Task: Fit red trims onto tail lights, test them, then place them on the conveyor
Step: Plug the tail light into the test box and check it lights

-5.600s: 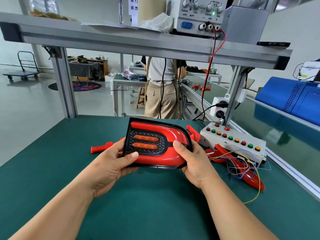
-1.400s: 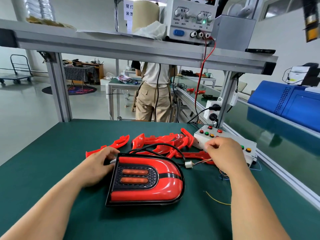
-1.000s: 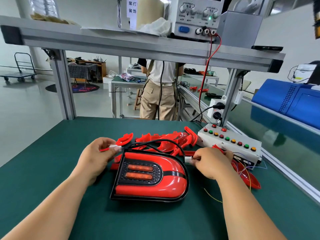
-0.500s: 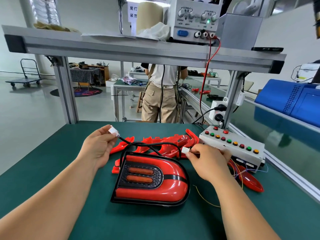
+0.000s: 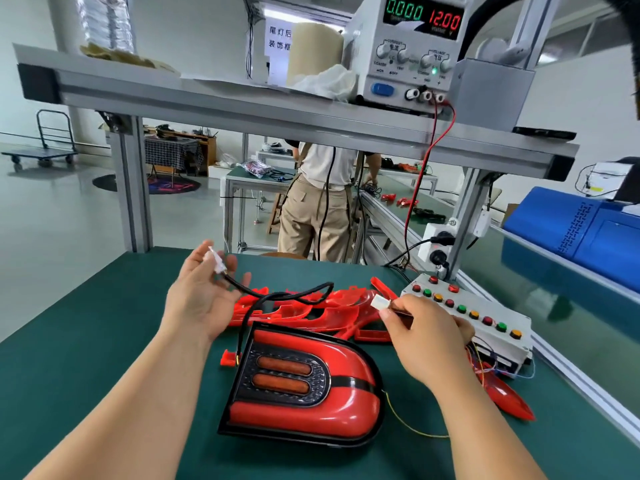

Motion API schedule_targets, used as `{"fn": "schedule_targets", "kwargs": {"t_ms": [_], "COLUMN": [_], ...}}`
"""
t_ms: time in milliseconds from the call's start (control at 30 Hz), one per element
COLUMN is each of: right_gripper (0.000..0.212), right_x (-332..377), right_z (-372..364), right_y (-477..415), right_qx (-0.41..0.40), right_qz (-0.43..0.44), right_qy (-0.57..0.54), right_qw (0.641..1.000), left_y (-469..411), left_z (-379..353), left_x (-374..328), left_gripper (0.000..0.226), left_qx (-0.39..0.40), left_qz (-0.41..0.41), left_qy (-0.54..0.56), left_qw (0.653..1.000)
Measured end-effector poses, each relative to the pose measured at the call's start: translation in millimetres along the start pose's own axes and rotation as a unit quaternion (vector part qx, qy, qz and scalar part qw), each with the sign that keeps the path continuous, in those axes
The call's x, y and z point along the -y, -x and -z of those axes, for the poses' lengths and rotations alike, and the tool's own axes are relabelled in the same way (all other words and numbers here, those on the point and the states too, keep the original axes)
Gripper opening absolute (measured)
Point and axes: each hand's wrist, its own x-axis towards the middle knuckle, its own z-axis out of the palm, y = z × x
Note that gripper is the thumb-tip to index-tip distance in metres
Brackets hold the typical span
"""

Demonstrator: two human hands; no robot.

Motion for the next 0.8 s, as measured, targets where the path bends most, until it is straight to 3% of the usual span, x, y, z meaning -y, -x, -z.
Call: {"fn": "schedule_targets", "kwargs": {"t_ms": [133,233,300,433,500,600,700,800], "right_gripper": [0.016,0.017,0.018,0.017,0.016,0.011,0.01,0.009], "right_x": [16,26,30,30,25,15,9,9], "right_z": [12,19,22,15,6,-8,-17,-20], "right_y": [-12,-24,-32,-37,-35,-29,-23,-24], "right_qx": [-0.032,-0.03,-0.006,0.028,0.032,0.018,-0.033,-0.078], "right_qz": [0.03,0.051,0.051,0.047,0.049,0.065,0.084,0.091], "right_qy": [-0.023,-0.04,-0.062,-0.089,-0.093,-0.089,-0.1,-0.097], "right_qw": [0.999,0.997,0.997,0.995,0.994,0.994,0.991,0.988], "left_y": [4,3,2,0,-2,-4,-8,-16], "left_z": [-13,-16,-15,-14,-14,-18,-27,-46], "left_x": [2,-2,-2,2,3,9,20,25], "left_gripper": [0.038,0.064,0.07,0.058,0.037,0.021,0.027,0.031], "left_qx": [0.059,0.062,0.061,0.04,0.035,0.084,0.156,0.191], "left_qz": [-0.065,-0.058,-0.061,-0.1,-0.102,-0.066,-0.067,-0.115], "left_qy": [-0.119,-0.117,-0.118,-0.109,-0.106,-0.102,-0.205,-0.363], "left_qw": [0.989,0.99,0.989,0.988,0.988,0.989,0.964,0.905]}}
